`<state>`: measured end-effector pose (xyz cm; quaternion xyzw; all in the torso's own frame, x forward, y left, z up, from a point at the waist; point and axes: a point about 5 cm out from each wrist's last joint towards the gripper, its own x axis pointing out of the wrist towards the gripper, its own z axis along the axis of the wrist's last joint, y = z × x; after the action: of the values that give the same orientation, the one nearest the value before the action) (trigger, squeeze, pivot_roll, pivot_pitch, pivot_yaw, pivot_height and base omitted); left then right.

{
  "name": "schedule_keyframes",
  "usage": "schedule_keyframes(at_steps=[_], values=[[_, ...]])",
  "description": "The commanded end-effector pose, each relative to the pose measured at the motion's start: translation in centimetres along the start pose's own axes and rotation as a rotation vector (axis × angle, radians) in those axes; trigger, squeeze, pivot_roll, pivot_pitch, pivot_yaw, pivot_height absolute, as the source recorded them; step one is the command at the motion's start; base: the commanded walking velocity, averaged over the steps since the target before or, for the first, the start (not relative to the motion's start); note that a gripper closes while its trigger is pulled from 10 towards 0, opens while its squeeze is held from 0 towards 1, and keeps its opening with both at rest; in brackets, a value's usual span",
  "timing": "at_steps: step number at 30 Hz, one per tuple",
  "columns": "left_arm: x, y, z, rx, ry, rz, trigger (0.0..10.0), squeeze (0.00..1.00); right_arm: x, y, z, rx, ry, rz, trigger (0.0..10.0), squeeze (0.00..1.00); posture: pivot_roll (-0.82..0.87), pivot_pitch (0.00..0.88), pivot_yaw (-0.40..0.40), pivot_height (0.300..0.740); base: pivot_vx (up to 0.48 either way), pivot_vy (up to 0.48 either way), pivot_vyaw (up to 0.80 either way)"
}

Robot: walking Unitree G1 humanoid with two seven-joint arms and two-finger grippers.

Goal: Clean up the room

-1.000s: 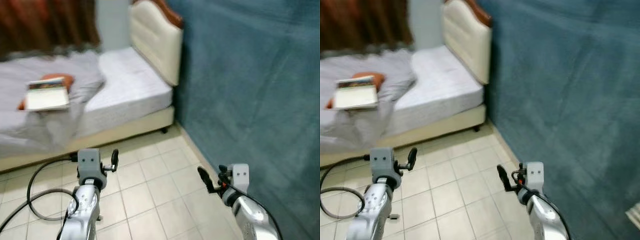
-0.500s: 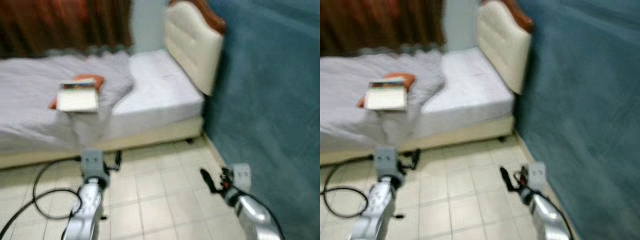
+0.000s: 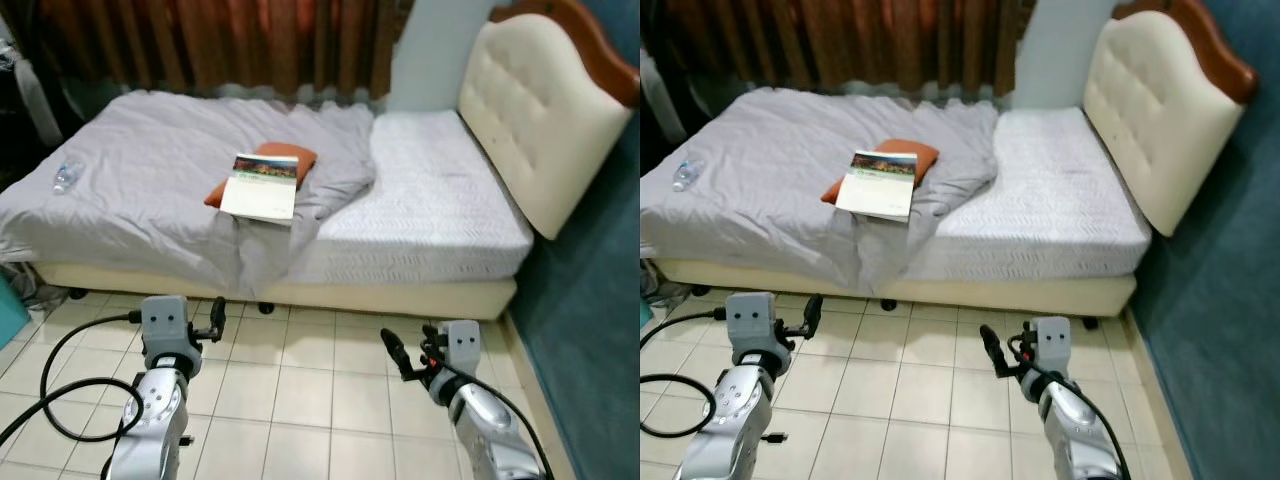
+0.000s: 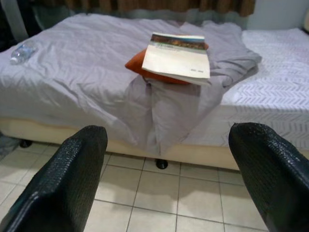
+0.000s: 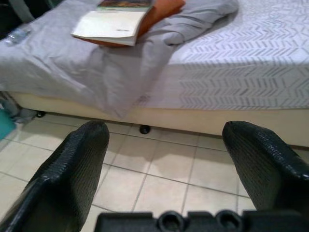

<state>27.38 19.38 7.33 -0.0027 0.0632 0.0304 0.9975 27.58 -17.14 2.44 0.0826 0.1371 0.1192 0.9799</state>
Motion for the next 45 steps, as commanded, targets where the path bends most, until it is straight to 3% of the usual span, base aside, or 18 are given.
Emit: schedule_keyframes(at_steps=[1,13,15,16,18,22,23,26,29,30,31,40,41,42,45], values=[[0.1,-0.1,0.1,0.001,-0.003,-0.01,10.0,0.0,0.2,-0.3,0.5,0.004,-0.019,-0.018,10.0,0.0,0.14,0.0,-0.031,0.74,0.442,0.0,0.0],[0.1,-0.4,0.0,-0.024,-0.001,-0.012,10.0,0.0,0.4,0.0,0.9,-0.02,-0.04,0.006,10.0,0.0,0.13,0.0,-0.038,0.74,0.433,0.06,0.5],[0.1,-0.4,0.2,-0.028,-0.015,-0.015,10.0,0.0,0.3,-0.3,2.8,0.003,-0.179,-0.034,10.0,0.0,0.14,0.0,-0.038,0.74,0.414,0.122,0.67],[0.1,-0.4,0.2,-0.028,-0.015,-0.015,10.0,0.0,0.3,-0.3,2.8,0.003,-0.179,-0.034,10.0,0.0,0.14,0.0,-0.038,0.74,0.412,0.244,0.67],[0.1,-0.3,0.6,-0.035,-0.047,-0.015,10.0,0.0,0.4,-0.3,4.7,-0.008,-0.281,-0.052,10.0,0.0,0.13,0.0,-0.034,0.74,0.414,0.242,0.66],[0.0,-0.4,1.0,-0.043,-0.069,-0.032,10.0,0.0,1.4,0.8,4.7,-0.048,-0.211,-0.017,10.0,0.0,0.14,0.0,-0.034,0.74,0.414,0.242,0.75],[0.0,-0.5,1.0,-0.042,-0.069,-0.04,10.0,1.0,1.5,1.2,4.4,-0.034,-0.189,0.001,10.0,1.0,0.14,0.0,-0.034,0.74,0.412,0.24,0.8],[0.0,-0.7,1.1,-0.038,-0.071,-0.056,10.0,1.0,1.6,2.2,4.0,-0.04,-0.179,0.048,10.0,1.0,0.14,0.0,-0.035,0.74,0.414,0.242,0.74],[0.0,-0.6,0.9,-0.042,-0.058,-0.046,10.0,1.0,1.6,2.0,3.3,-0.03,-0.151,0.02,10.0,1.0,0.14,0.0,-0.037,0.74,0.43,0.0,0.0],[0.0,-0.5,0.9,-0.042,-0.057,-0.047,10.0,1.0,1.6,1.9,3.2,-0.034,-0.146,0.015,10.0,0.96,0.14,0.0,-0.037,0.74,0.439,0.0,0.0],[0.0,-0.5,0.9,-0.041,-0.055,-0.047,10.0,1.0,1.5,1.8,3.2,-0.038,-0.142,0.008,10.0,0.0,0.14,0.0,-0.037,0.74,0.439,0.0,0.0],[-0.1,-0.4,0.7,-0.058,-0.045,-0.068,10.0,1.0,1.5,1.3,2.9,-0.01,-0.108,-0.002,10.0,0.0,0.14,0.0,-0.039,0.74,0.451,0.0,-0.44],[-0.1,-0.4,0.7,-0.057,-0.046,-0.069,10.0,0.76,1.5,1.3,2.9,-0.01,-0.108,-0.001,10.0,0.0,0.14,0.0,-0.039,0.74,0.458,0.0,-0.8],[-0.1,-0.4,0.8,-0.051,-0.048,-0.068,10.0,0.0,1.5,1.4,2.8,-0.017,-0.105,0.004,10.0,0.0,0.14,0.0,-0.039,0.74,0.458,0.0,-0.8],[-0.1,-0.4,0.8,-0.041,-0.05,-0.067,10.0,0.0,1.5,1.5,2.8,-0.027,-0.102,0.01,10.0,0.0,0.14,0.0,-0.039,0.74,0.458,0.0,-0.8]])
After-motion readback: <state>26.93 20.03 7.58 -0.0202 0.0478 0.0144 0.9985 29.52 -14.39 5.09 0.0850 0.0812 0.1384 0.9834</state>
